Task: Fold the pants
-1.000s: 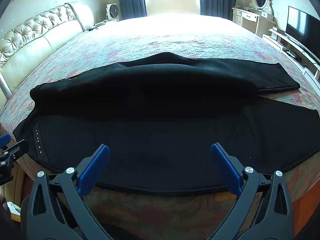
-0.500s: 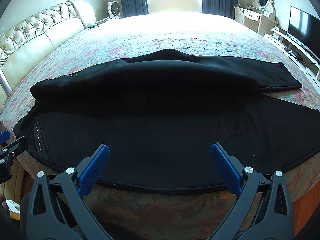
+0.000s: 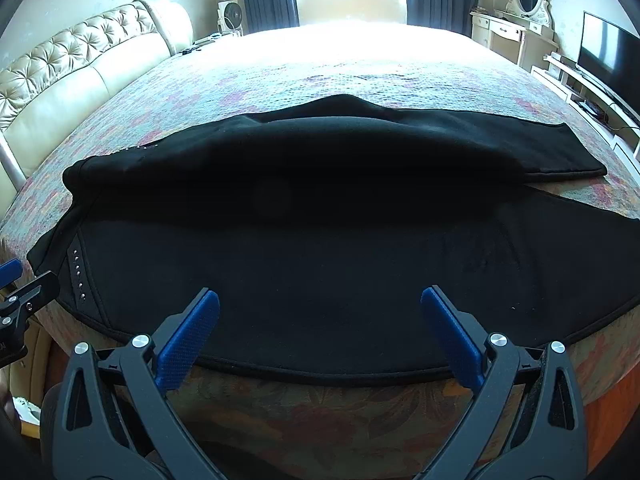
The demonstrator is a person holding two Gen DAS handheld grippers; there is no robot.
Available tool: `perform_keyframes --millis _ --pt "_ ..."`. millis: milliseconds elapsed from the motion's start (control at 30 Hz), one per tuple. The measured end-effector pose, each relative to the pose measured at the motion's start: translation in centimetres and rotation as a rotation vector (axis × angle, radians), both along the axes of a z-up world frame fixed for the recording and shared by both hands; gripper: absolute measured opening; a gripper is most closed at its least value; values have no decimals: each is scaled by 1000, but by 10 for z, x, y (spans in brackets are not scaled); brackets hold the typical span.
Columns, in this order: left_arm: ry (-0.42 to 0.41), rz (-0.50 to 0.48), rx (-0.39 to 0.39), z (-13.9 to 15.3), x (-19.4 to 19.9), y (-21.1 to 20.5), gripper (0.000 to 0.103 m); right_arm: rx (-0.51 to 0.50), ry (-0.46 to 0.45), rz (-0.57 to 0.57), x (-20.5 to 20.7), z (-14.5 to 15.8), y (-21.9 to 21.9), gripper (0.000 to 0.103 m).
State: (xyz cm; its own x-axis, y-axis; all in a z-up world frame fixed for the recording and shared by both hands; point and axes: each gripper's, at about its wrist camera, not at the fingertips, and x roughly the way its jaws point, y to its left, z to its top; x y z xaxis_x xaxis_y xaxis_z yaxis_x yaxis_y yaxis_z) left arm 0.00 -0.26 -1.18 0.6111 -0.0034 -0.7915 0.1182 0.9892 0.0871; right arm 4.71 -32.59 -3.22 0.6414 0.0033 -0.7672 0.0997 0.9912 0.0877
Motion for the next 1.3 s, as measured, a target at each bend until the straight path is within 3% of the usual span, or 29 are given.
perform_keyframes --millis 700,833,967,1033,1100,1167,1300 --pt "-4 -82 -2 6 4 -4 93 46 13 26 1 4 0 101" --pt "90 -110 -147 13 17 11 93 90 38 70 5 10 -4 101" --pt "278 -101 -434 21 59 59 93 216 47 146 17 26 -14 101" --pt "297 -54 -536 23 85 99 93 262 37 151 22 35 -22 101" --pt "270 23 -594 21 111 142 93 290 29 146 28 41 -29 101" --pt "258 95 -602 12 139 177 93 307 25 138 36 42 -36 101" --pt "326 157 -664 -23 204 219 93 320 48 140 54 35 -42 101"
